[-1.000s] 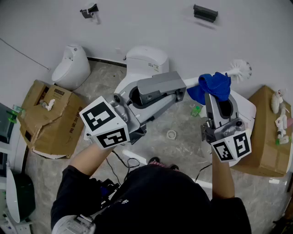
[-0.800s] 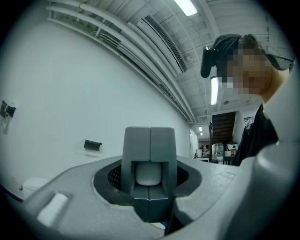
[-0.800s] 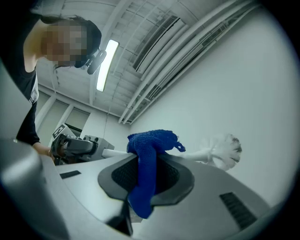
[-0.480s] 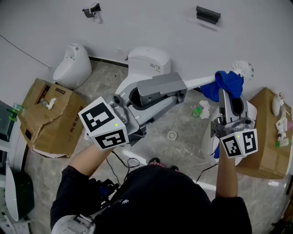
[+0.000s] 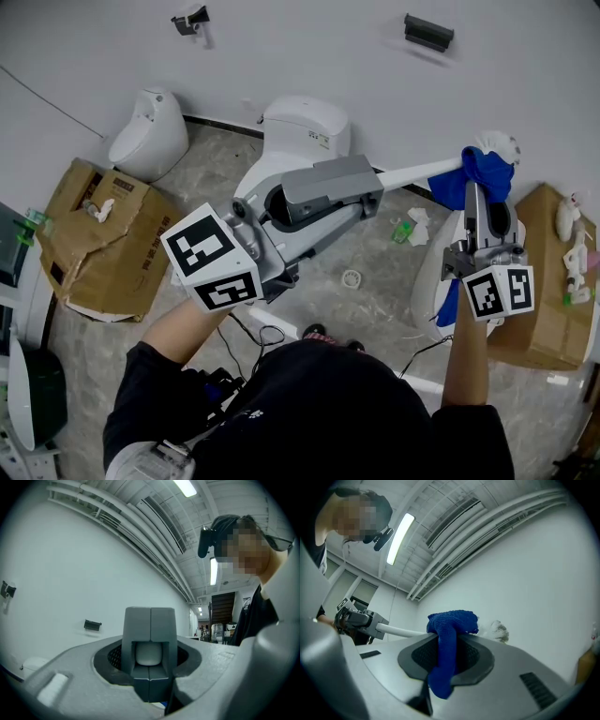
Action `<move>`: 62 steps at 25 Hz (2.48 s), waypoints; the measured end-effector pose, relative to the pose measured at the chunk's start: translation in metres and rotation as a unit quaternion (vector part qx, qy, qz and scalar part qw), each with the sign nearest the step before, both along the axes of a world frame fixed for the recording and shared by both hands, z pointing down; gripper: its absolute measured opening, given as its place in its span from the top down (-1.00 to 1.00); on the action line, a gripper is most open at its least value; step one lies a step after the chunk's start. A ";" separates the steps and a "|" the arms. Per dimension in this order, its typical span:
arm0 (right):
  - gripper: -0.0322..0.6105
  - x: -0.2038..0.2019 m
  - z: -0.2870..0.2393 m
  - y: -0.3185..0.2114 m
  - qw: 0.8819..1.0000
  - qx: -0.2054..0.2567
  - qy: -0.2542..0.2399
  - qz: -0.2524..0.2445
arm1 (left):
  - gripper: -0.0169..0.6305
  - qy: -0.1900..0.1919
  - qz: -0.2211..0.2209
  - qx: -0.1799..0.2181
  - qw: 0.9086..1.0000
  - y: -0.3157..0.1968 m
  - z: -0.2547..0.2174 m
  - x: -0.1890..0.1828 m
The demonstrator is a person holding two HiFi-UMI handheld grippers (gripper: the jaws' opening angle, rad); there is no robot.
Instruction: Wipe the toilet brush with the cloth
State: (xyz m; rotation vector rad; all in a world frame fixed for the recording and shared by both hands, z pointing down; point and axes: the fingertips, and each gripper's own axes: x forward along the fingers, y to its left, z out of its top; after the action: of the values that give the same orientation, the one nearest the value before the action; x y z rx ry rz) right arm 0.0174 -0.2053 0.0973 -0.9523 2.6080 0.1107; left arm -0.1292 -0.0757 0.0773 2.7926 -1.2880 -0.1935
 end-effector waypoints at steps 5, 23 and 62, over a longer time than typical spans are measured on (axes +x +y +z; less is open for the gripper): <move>0.66 0.001 0.001 0.001 1.000 -0.002 0.003 -0.001 | 0.44 0.005 -0.004 -0.005 1.000 -0.001 0.001 -0.001; 0.65 -0.053 0.045 0.071 0.991 -0.007 0.038 -0.124 | 0.44 0.001 -0.028 0.018 0.999 0.001 -0.004 -0.002; 0.65 -0.120 0.007 0.076 0.987 0.000 0.037 -0.159 | 0.44 0.004 0.029 0.015 0.999 0.003 -0.010 0.007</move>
State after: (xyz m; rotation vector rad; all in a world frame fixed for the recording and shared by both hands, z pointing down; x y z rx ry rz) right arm -0.1025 -0.1289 0.1043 -0.5286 2.7905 0.0632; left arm -0.1219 -0.0724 0.0672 2.8471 -1.2123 -0.2233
